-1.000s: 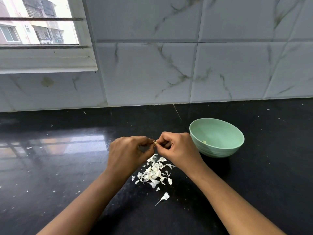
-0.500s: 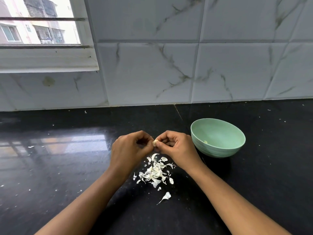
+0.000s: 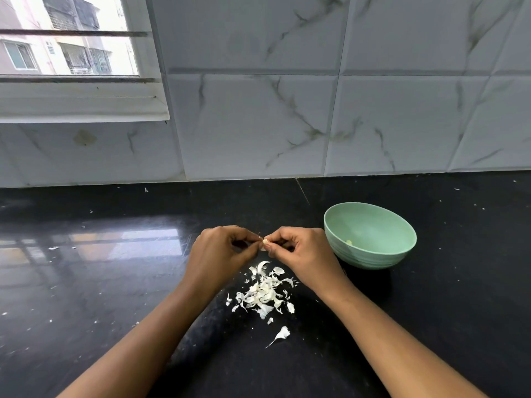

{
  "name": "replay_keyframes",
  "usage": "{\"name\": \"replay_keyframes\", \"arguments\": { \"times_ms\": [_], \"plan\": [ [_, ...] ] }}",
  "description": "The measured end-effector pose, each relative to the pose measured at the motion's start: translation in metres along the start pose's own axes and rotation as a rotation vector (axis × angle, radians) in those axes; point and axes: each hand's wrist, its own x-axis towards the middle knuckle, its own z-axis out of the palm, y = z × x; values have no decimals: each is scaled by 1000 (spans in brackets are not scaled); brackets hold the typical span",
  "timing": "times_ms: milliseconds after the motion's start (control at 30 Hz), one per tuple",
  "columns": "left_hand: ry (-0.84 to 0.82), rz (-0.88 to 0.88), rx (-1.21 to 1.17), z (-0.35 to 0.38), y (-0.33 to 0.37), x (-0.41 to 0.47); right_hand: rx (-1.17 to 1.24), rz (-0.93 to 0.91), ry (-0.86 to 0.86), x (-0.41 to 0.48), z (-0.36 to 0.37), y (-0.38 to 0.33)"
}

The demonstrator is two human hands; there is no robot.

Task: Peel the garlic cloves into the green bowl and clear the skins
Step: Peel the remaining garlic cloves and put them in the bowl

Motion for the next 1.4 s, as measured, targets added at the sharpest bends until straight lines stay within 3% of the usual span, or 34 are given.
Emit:
{"name": "replay_keyframes", "arguments": {
  "times_ms": [400,633,933,1200,1400],
  "plan": [
    [-36,-111,-114,-1,6,0,-137,-108,64,-2,6,-1],
    [-55,-72,-16,-1,8,-1,-165,-136,18,-3,9,3],
    [-98,-155,11,1,5,0,-105,-129,-104,1,2,6],
    [-333,-380,-384,-6,2,5,141,-2,-254,5,-9,10],
    [-460,-495,-515,-8,4,7,291,68,-350,6,-13,8]
  ]
}}
